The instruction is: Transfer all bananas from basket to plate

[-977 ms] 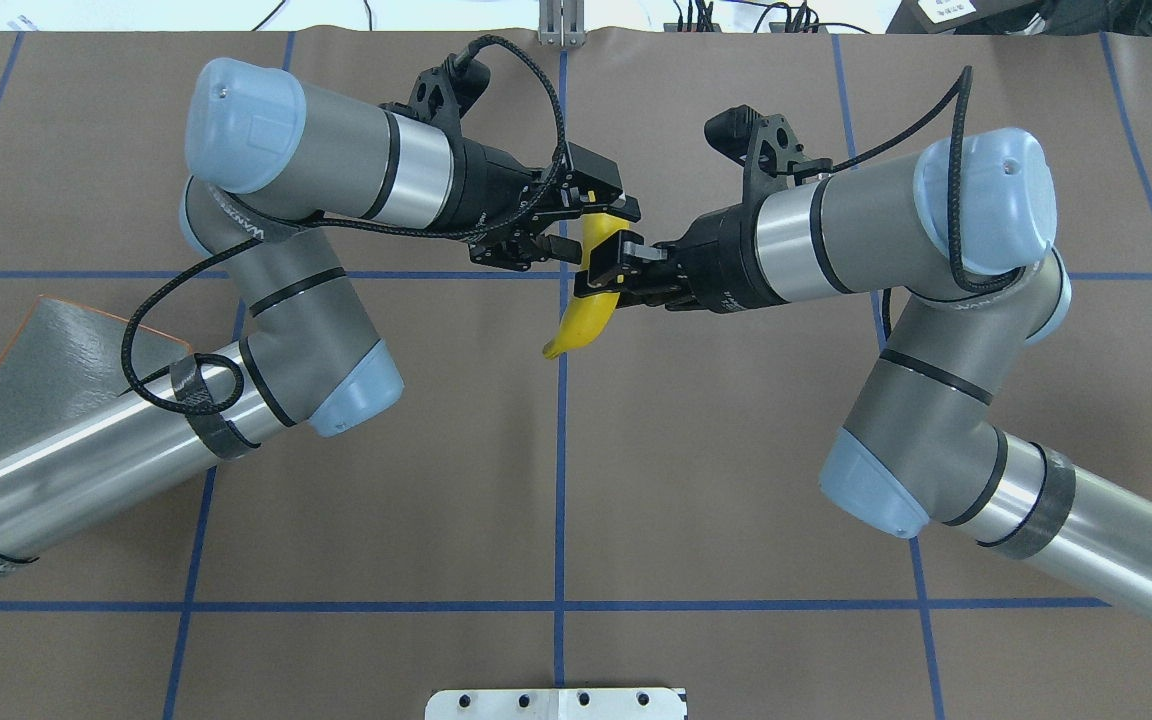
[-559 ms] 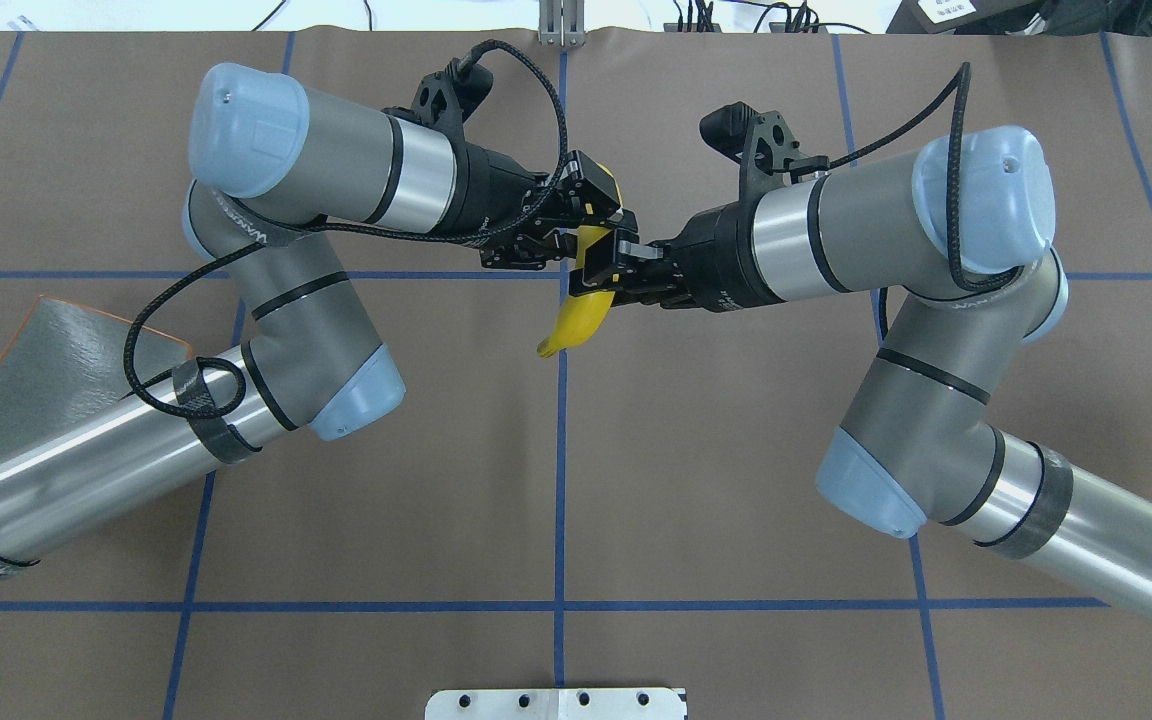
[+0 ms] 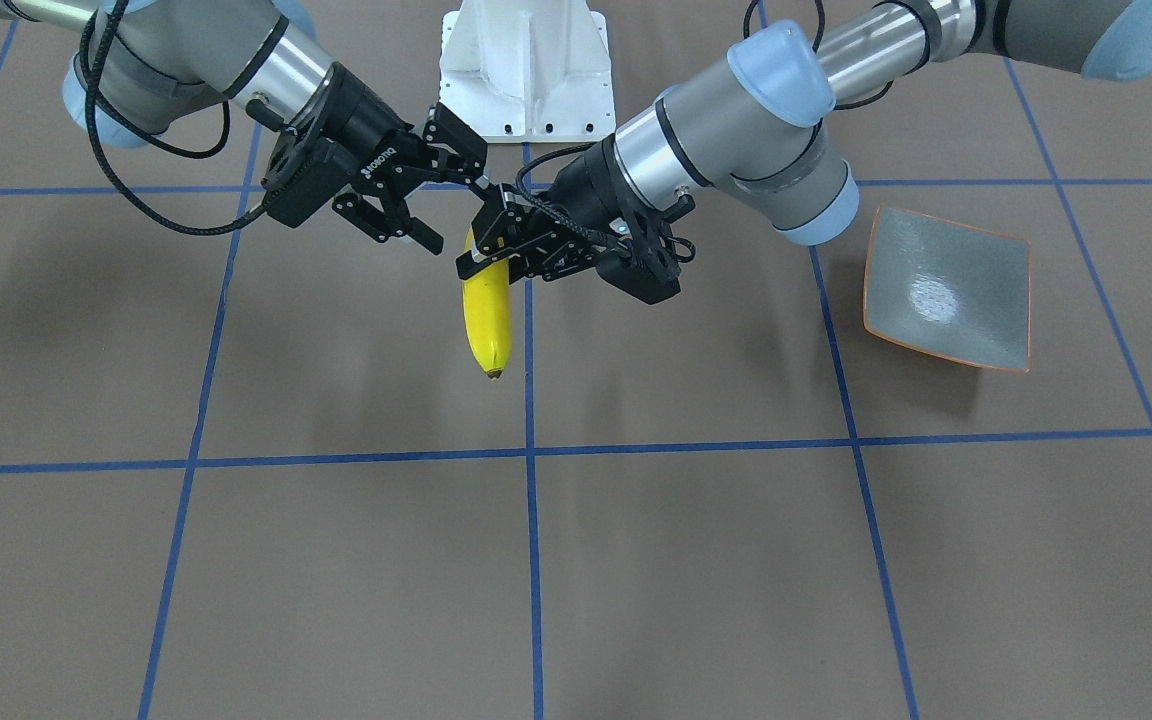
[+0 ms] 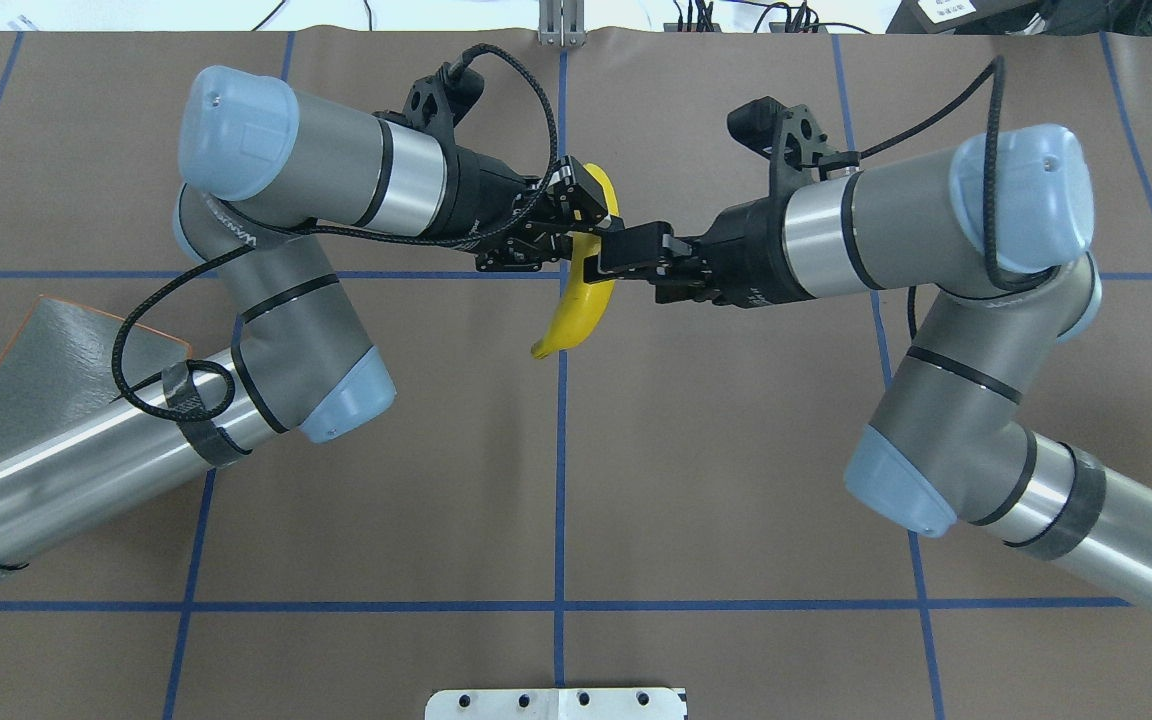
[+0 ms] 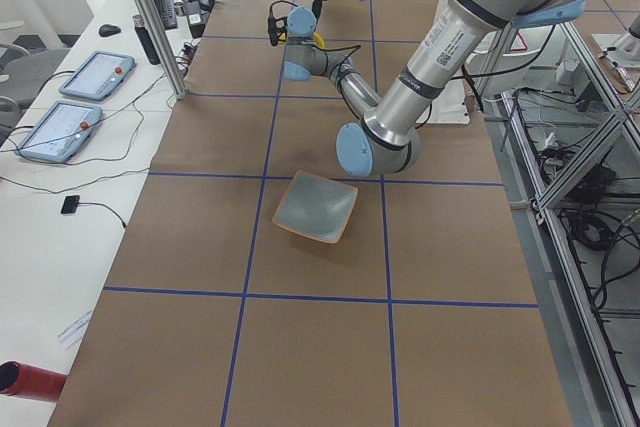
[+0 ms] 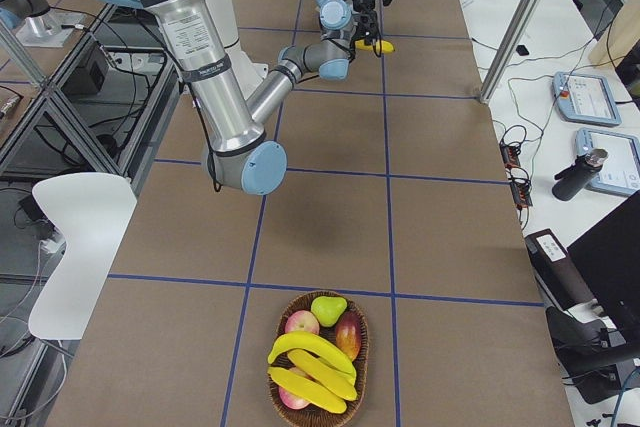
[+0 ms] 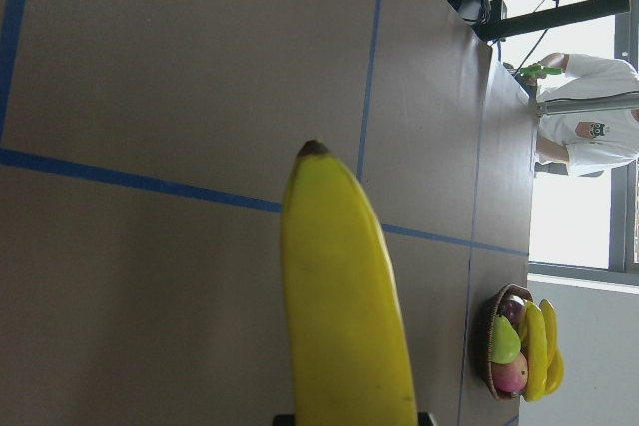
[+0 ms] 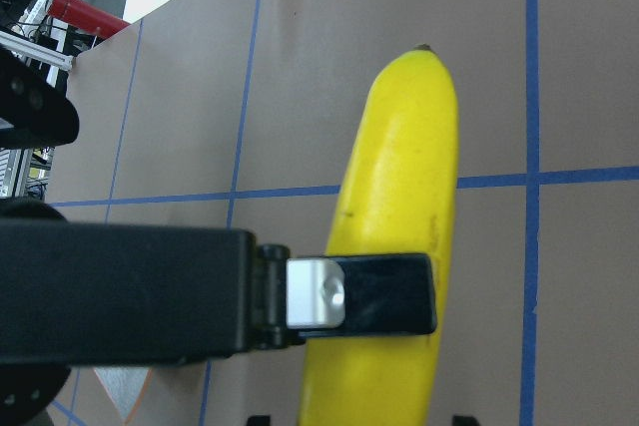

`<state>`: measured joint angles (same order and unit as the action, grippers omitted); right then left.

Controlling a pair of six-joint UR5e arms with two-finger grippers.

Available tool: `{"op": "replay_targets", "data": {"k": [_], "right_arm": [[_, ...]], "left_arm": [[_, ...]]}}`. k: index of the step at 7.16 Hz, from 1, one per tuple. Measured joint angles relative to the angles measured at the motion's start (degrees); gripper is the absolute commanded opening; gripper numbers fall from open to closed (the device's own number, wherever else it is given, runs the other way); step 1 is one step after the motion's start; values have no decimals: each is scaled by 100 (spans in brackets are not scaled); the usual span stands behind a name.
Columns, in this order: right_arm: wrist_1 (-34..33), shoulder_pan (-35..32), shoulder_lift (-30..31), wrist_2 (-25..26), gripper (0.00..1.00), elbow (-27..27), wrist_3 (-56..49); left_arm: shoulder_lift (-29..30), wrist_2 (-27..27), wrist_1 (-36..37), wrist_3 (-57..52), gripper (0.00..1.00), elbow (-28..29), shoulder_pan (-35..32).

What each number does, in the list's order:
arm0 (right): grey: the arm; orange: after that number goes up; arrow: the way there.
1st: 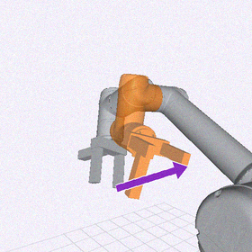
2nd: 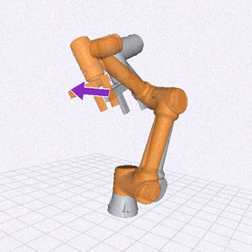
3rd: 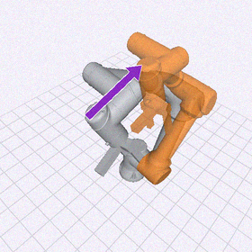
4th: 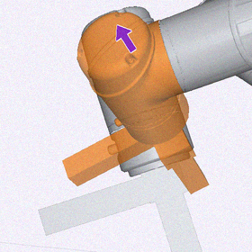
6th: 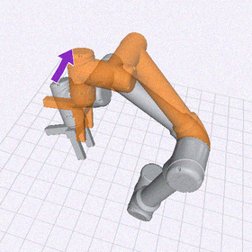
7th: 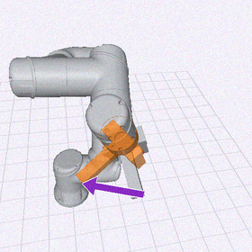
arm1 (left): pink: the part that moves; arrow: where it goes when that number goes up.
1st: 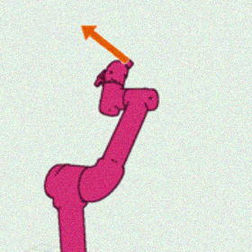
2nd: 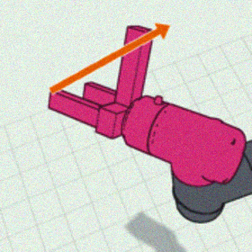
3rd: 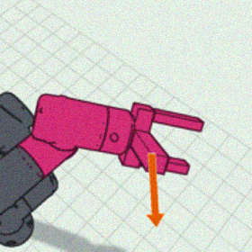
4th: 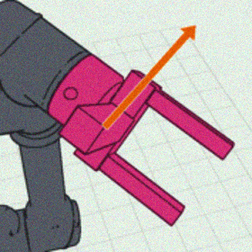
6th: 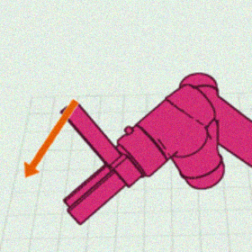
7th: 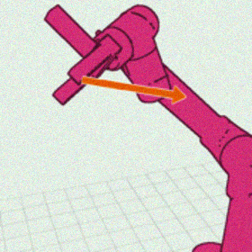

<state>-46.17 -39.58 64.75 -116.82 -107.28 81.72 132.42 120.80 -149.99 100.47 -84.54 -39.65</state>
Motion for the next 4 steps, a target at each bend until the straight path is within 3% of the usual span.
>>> {"op": "replay_targets", "data": {"k": [2,4], "right_arm": [[109,-516,683,-431,100,-268,-22],[162,-911,1146,-542,100,-164,-121]], "left_arm": [[-826,409,54,-38,0,-403,-357],[-1775,1383,150,-408,0,-504,-1300]]}}
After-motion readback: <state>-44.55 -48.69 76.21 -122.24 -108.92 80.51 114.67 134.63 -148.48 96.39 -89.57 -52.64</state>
